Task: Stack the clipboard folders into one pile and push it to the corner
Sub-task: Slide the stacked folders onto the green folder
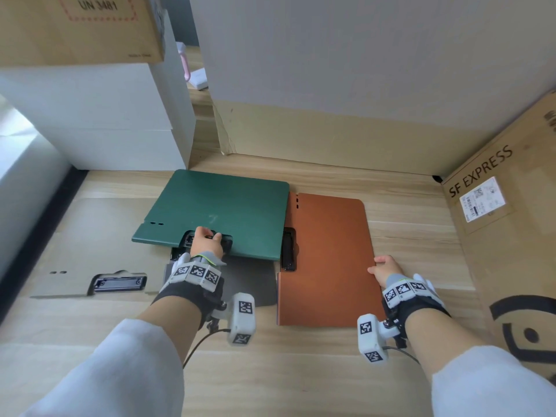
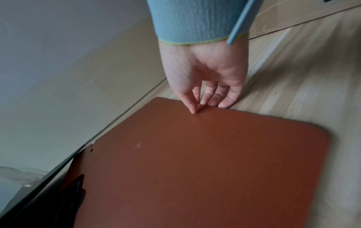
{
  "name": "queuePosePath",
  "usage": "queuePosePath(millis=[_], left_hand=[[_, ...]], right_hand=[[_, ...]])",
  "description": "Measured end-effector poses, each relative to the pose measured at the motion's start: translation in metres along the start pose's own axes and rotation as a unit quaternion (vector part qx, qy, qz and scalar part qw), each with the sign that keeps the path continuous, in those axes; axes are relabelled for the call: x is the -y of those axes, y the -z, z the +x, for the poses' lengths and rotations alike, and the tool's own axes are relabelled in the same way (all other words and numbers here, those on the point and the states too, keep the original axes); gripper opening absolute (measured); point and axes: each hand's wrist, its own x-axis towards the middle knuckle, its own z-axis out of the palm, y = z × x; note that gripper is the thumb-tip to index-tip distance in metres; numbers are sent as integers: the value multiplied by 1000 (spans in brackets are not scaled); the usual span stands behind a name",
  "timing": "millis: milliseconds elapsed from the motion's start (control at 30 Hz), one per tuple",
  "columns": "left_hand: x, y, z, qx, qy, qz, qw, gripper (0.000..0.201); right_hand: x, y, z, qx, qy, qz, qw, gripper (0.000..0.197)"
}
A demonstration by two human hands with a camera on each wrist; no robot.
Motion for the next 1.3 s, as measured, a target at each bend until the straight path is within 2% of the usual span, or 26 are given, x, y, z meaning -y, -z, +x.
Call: queuePosePath(millis=[133,233,400,533,567,600,667,733,767,900,967,1067,1233,1300], left_hand=[[-2,-3,-11,-17,-56,-112,992,36],[-1,-6,-20,-14,-69,-167,983,36],[1,-18,-30,31,-126,-146,981,36],[-12,-28,-35,97,-154,-101,978,31],[-17,-30,-36,115,-156,-92,977,35],[-23,-32,-37,133,-159,-84,975,47],[-34,-39,-39,156,-152,-42,975,80],[-40,-43,-39,167,-142,1,976,95],[-43,-46,-40,176,-142,22,974,93],[-47,-75,-49,215,-149,113,958,58],[-45,-88,-53,208,-139,157,955,56],[-43,-104,-60,179,-155,281,930,50],[-38,-114,-64,168,-150,409,884,64],[-37,-117,-64,170,-139,418,882,68]], right_hand=[[1,-1,-1,2,-2,-4,1000,45],[1,0,-1,3,-5,-6,1000,45],[1,1,0,20,2,-2,1000,46],[3,2,4,36,13,22,999,52],[4,4,3,36,14,17,999,54],[7,5,2,30,17,16,999,54],[12,8,0,16,34,24,999,50],[20,10,-5,25,56,28,998,46],[23,10,-9,31,62,24,997,44],[21,8,-10,29,63,-15,997,41],[20,6,-9,32,61,-21,997,42],[18,9,-7,32,50,-33,998,47],[4,17,-2,40,26,-62,997,45],[0,19,0,39,13,-67,997,44]])
